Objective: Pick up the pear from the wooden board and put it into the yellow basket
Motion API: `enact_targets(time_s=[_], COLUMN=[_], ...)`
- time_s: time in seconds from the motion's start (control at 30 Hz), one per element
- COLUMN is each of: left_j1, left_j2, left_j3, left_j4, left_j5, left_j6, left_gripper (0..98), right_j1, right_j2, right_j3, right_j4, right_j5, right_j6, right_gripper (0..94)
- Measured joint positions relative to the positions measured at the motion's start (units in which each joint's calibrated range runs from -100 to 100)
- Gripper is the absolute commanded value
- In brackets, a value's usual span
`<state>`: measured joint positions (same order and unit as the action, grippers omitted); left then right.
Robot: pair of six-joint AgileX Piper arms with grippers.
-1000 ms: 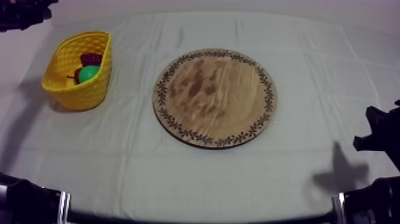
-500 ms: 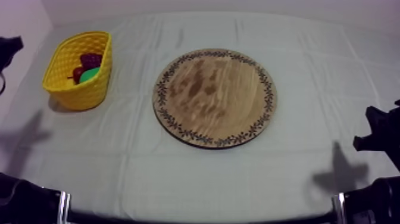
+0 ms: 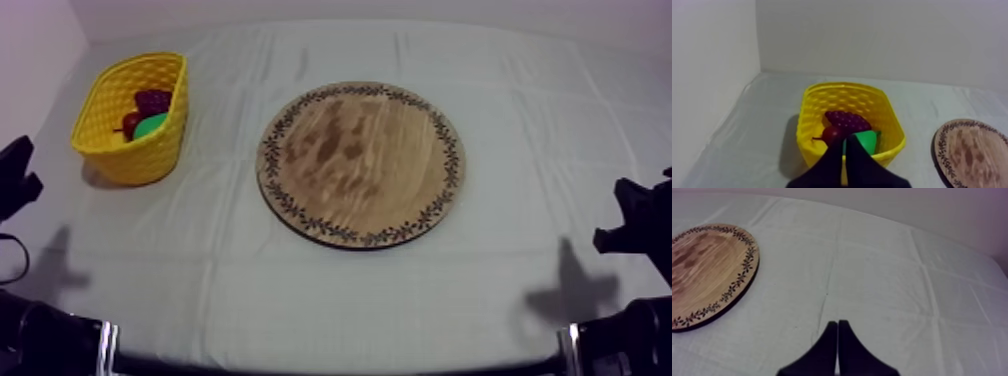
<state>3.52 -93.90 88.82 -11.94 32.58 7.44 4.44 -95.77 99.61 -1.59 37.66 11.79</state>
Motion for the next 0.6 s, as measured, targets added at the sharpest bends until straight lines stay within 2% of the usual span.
enact_targets(time_s=[0.17, 0.27, 0.47, 0.6], left_j1=[-0.08, -0.42, -0.68, -0.75], left_j2=[-4.92, -5.76, -5.95, -5.95], left_j3=[5.67, 8.24, 10.84, 11.08], left_j4=[0.29, 2.24, 7.39, 8.31], left_j5=[-1.66, -2.49, -2.82, -1.60], left_j6=[-1.12, -2.83, -7.76, -9.20], left_gripper=[0.0, 0.0, 0.0, 0.0], right_j1=[0.00, 0.00, 0.00, 0.00], right_j2=[0.00, 0.00, 0.00, 0.00], right_j3=[0.00, 0.00, 0.00, 0.00], right_j4=[0.00, 0.00, 0.00, 0.00], right_j5=[0.00, 0.00, -0.08, 0.00], right_j6=[0.00, 0.00, 0.00, 0.00], right_gripper=[0.5, 0.5, 0.5, 0.5])
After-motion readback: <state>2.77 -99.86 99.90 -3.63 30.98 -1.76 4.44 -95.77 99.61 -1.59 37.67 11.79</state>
